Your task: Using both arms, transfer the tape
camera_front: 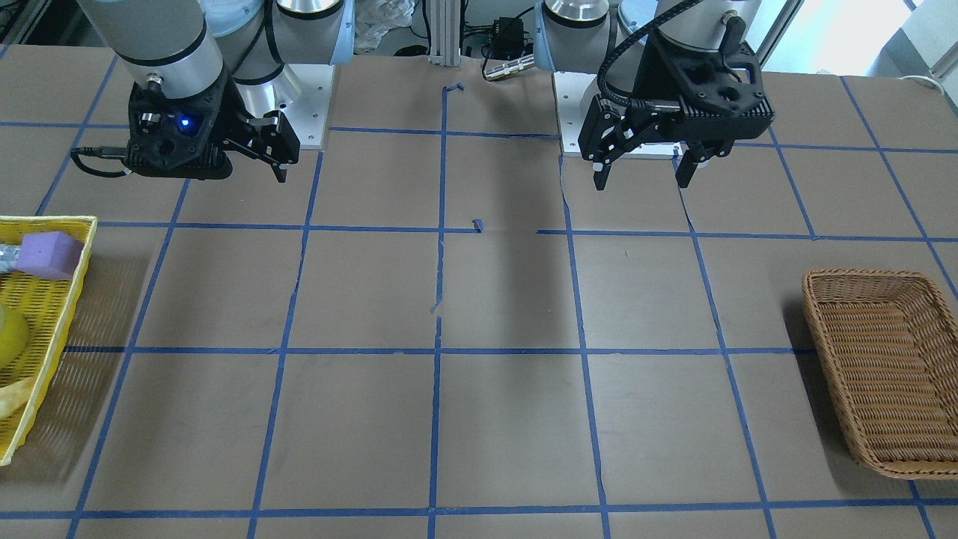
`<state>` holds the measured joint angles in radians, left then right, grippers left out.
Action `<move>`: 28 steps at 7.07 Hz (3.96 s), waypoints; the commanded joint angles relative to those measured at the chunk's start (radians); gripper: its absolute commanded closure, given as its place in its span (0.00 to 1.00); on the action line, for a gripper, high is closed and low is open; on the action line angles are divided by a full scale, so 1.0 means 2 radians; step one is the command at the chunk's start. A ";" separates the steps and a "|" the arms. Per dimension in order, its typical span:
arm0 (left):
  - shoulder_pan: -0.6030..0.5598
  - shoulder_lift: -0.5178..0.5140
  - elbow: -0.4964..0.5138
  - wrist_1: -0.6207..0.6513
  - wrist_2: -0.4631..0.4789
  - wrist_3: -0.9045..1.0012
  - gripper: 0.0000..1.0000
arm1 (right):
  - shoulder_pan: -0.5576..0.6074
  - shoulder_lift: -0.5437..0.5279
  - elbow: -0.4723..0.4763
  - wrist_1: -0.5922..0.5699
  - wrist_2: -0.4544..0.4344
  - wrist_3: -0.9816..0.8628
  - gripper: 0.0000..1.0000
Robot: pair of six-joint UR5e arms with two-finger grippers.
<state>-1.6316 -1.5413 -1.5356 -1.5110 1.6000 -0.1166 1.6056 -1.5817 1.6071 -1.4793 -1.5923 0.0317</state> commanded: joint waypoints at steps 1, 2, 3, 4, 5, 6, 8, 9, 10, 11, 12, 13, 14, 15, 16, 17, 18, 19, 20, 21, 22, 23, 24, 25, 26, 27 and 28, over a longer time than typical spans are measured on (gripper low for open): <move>0.000 0.000 0.000 0.000 0.000 0.000 0.00 | -0.001 -0.001 -0.001 -0.004 0.003 -0.004 0.00; 0.000 0.000 -0.001 0.000 0.000 0.000 0.00 | -0.001 0.000 0.000 -0.004 0.002 -0.005 0.00; 0.000 0.001 -0.001 0.000 0.000 0.000 0.00 | -0.001 0.000 0.000 -0.011 0.001 -0.006 0.00; 0.000 0.001 -0.001 0.000 0.000 0.000 0.00 | -0.001 0.001 0.001 -0.036 0.000 -0.005 0.00; 0.000 0.001 -0.001 0.000 0.000 0.000 0.00 | -0.015 0.011 0.000 -0.093 -0.005 -0.026 0.00; 0.000 0.001 -0.001 0.000 0.000 0.000 0.00 | -0.038 0.021 0.000 -0.124 -0.011 -0.077 0.00; 0.000 0.001 -0.001 0.000 0.000 -0.001 0.00 | -0.139 0.047 0.001 -0.133 -0.060 -0.123 0.00; 0.000 0.001 -0.001 0.000 0.000 0.000 0.00 | -0.209 0.067 0.002 -0.133 -0.055 -0.150 0.00; 0.000 0.001 -0.001 0.000 0.000 -0.001 0.00 | -0.254 0.101 0.001 -0.167 -0.056 -0.198 0.00; 0.000 0.001 -0.001 0.000 0.000 -0.001 0.00 | -0.289 0.139 0.002 -0.214 -0.057 -0.205 0.00; 0.000 0.001 -0.001 0.000 0.000 -0.001 0.00 | -0.307 0.188 0.003 -0.249 -0.055 -0.205 0.00; 0.000 0.001 -0.001 0.000 0.000 -0.001 0.00 | -0.317 0.214 0.003 -0.268 -0.055 -0.205 0.00; 0.000 0.001 -0.001 0.000 0.000 -0.001 0.00 | -0.317 0.228 0.006 -0.294 -0.056 -0.204 0.00; 0.000 0.001 -0.001 0.000 0.000 0.000 0.00 | -0.317 0.240 0.017 -0.313 -0.058 -0.204 0.00; 0.000 0.001 -0.001 0.000 0.000 0.000 0.00 | -0.317 0.243 0.032 -0.315 -0.058 -0.204 0.01; 0.000 0.001 -0.001 0.000 0.000 -0.001 0.00 | -0.318 0.244 0.036 -0.323 -0.061 -0.203 0.01; 0.000 0.001 -0.001 0.000 0.000 -0.001 0.00 | -0.318 0.245 0.039 -0.323 -0.065 -0.205 0.01; 0.000 0.001 -0.001 0.000 0.000 -0.001 0.00 | -0.320 0.245 0.039 -0.323 -0.065 -0.205 0.06; 0.000 0.001 -0.001 0.000 0.000 -0.001 0.00 | -0.320 0.248 0.039 -0.324 -0.065 -0.205 0.12; 0.000 0.001 0.000 -0.001 -0.001 -0.001 0.00 | -0.320 0.250 0.039 -0.338 -0.065 -0.205 0.28; 0.000 0.001 0.000 0.000 -0.001 -0.001 0.00 | -0.321 0.255 0.040 -0.346 -0.067 -0.203 0.46; 0.000 0.001 0.000 -0.001 -0.001 -0.001 0.00 | -0.329 0.255 0.041 -0.345 -0.066 -0.204 0.69; 0.000 0.001 0.000 -0.001 -0.001 -0.001 0.00 | -0.330 0.254 0.045 -0.343 -0.061 -0.206 0.94; 0.000 0.001 0.000 -0.001 -0.001 -0.001 0.00 | -0.330 0.245 0.039 -0.341 -0.058 -0.202 1.00; 0.000 0.001 0.000 -0.001 -0.001 -0.001 0.00 | -0.327 0.226 0.039 -0.334 -0.058 -0.202 1.00; 0.000 0.001 0.000 -0.001 -0.001 -0.001 0.00 | -0.324 0.191 0.039 -0.315 -0.056 -0.202 1.00; 0.000 0.001 0.000 -0.001 0.000 -0.001 0.00 | -0.316 0.161 0.038 -0.282 -0.054 -0.202 1.00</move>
<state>-1.6307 -1.5401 -1.5355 -1.5125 1.5987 -0.1181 0.9586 -1.1855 1.6856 -2.1085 -1.7050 -0.3730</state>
